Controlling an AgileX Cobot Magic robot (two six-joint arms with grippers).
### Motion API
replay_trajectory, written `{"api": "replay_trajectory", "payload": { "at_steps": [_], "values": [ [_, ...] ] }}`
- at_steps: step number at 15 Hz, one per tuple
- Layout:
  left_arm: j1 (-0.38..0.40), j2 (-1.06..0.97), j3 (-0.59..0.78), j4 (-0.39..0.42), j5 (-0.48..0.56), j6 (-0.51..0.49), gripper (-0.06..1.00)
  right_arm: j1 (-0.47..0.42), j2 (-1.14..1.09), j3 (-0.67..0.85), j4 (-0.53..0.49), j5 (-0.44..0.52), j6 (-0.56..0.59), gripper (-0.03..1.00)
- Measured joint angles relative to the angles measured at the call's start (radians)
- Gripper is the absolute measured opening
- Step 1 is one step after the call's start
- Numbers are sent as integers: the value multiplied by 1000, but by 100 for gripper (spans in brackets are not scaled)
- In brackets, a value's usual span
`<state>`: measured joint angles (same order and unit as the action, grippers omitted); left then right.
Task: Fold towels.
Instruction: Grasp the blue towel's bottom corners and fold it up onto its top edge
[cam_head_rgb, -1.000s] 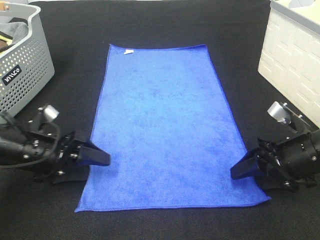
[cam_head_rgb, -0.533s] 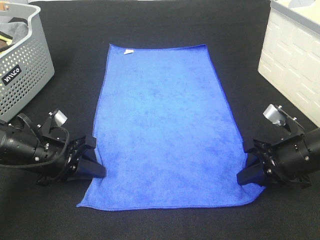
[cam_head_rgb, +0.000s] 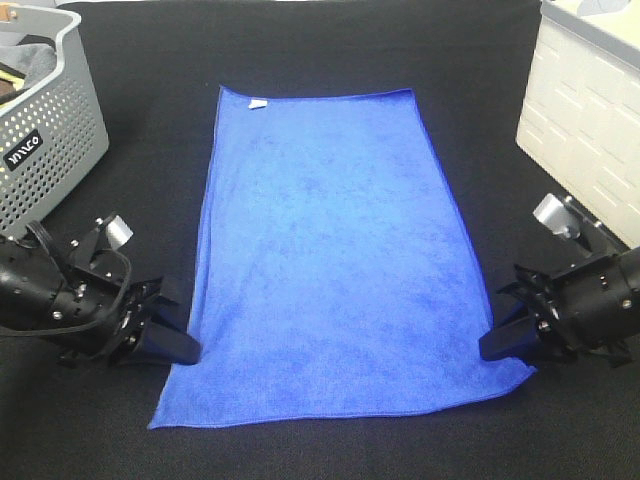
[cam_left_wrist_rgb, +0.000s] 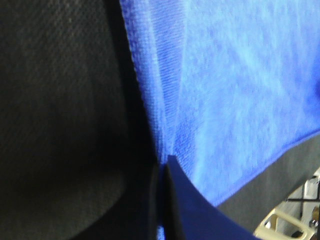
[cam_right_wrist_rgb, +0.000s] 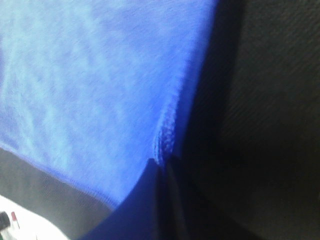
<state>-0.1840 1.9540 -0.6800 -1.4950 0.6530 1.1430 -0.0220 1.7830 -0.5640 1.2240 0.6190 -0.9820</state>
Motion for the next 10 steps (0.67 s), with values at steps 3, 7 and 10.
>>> {"api": "replay_trajectory", "payload": {
  "at_steps": [3,7,10],
  "values": [
    [0,-102,8,255,2,-201,0,0,-110,59,-94,23,110,0],
    [0,-239,94,389,34,-322,0,0,-239,202,-101,28,127,0],
    [0,-319,184,403,49,-337,0,0,-319,277,-100,31,128,0]
  ]
}}
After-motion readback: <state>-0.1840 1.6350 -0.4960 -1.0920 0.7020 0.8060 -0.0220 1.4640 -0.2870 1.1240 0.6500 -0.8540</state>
